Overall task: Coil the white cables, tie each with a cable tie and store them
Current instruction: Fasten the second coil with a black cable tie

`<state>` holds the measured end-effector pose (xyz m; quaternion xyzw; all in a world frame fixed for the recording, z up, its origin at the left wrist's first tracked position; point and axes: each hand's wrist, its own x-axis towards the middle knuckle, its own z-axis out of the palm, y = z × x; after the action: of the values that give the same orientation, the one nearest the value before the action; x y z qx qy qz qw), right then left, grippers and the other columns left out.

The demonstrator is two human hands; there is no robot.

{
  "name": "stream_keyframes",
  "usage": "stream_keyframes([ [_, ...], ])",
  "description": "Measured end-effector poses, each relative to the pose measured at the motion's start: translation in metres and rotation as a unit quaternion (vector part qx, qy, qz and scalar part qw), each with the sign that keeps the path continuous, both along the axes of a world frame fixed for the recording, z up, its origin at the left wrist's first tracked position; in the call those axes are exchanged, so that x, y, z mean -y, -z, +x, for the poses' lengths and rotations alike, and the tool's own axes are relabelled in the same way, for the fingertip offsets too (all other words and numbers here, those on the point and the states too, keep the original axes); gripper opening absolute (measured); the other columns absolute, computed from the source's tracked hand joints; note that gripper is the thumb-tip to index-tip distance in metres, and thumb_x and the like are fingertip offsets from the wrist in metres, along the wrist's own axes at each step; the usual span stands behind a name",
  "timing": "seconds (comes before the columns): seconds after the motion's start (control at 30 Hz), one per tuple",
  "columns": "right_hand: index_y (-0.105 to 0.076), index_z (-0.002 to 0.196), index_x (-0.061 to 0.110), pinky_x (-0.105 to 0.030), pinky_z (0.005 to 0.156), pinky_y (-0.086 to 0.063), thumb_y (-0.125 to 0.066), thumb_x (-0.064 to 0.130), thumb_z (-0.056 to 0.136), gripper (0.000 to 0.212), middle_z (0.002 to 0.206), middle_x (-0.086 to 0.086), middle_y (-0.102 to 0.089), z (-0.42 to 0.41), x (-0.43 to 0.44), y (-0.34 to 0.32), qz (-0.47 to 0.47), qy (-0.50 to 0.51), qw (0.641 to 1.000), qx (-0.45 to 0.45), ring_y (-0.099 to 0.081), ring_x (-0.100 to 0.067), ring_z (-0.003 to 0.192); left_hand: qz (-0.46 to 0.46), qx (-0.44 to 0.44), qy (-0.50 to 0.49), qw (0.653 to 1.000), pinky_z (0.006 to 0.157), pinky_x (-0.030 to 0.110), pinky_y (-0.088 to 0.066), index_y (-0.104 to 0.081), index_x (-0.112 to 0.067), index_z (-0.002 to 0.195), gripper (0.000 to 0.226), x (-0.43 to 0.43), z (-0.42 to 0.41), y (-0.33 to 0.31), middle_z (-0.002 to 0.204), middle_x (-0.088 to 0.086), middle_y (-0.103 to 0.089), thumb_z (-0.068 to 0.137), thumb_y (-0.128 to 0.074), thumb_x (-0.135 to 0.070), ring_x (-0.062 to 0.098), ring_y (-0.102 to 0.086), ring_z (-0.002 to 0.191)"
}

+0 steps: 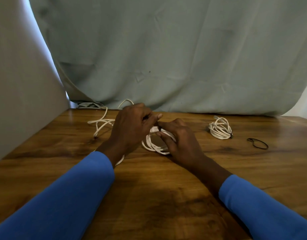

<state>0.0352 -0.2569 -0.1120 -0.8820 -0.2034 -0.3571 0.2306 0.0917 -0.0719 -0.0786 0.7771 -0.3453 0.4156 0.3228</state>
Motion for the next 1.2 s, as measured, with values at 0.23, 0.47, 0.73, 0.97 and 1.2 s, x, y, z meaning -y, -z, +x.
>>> stream_keyframes([
  [0.23,-0.049,0.141,0.027,-0.039,0.075,-0.057,-0.069,0.022,0.101,0.045,0.099,0.003,-0.075,-0.017,-0.008,-0.009,0.09,-0.12,0.987,-0.057,-0.072,-0.012,0.088,-0.073,-0.274,0.108,0.953,0.056,0.033,-0.044,-0.073,-0.02,0.062,0.039,-0.003,0.0,0.0,0.056,0.0,-0.067,0.097,-0.07,-0.036,0.008,-0.059,0.053],
  [0.47,-0.055,0.148,0.021,-0.035,0.086,-0.053,-0.059,0.039,0.103,0.048,0.116,-0.002,-0.072,-0.011,-0.001,-0.006,-0.026,-0.081,0.996,0.005,-0.066,-0.013,0.101,-0.235,-0.549,0.237,0.766,0.061,0.03,-0.058,-0.072,0.001,0.074,0.02,-0.002,-0.007,-0.002,0.071,0.018,-0.069,0.091,-0.073,-0.01,0.021,-0.067,0.057],
  [0.73,-0.066,0.125,0.019,-0.025,0.082,-0.044,-0.061,0.033,0.103,0.027,0.106,0.004,-0.066,-0.013,-0.005,-0.006,-0.02,-0.073,0.997,0.025,-0.056,-0.009,0.096,-0.231,-0.685,0.325,0.609,0.092,0.04,-0.057,-0.069,0.007,0.111,0.039,-0.002,-0.003,0.006,0.102,0.026,-0.07,0.077,-0.075,-0.012,0.029,-0.07,0.083],
  [0.97,-0.078,0.107,0.017,-0.026,0.079,-0.057,-0.072,0.022,0.097,0.013,0.098,0.007,-0.078,-0.013,-0.005,-0.011,0.22,-0.102,0.967,-0.076,-0.073,-0.009,0.091,-0.251,-0.579,0.194,0.751,0.091,0.047,-0.055,-0.08,-0.003,0.092,0.023,0.004,0.0,0.011,0.096,0.021,-0.077,0.089,-0.078,-0.026,0.034,-0.07,0.088],
  [1.2,-0.078,0.101,0.008,-0.022,0.06,-0.052,-0.077,0.012,0.092,0.009,0.085,-0.007,-0.079,-0.005,0.009,-0.013,0.371,-0.088,0.915,-0.133,-0.068,-0.005,0.068,-0.246,-0.194,0.083,0.946,0.067,0.029,-0.052,-0.073,-0.023,0.084,0.017,0.008,-0.006,-0.006,0.073,-0.008,-0.069,0.096,-0.071,-0.035,0.008,-0.063,0.069],
])
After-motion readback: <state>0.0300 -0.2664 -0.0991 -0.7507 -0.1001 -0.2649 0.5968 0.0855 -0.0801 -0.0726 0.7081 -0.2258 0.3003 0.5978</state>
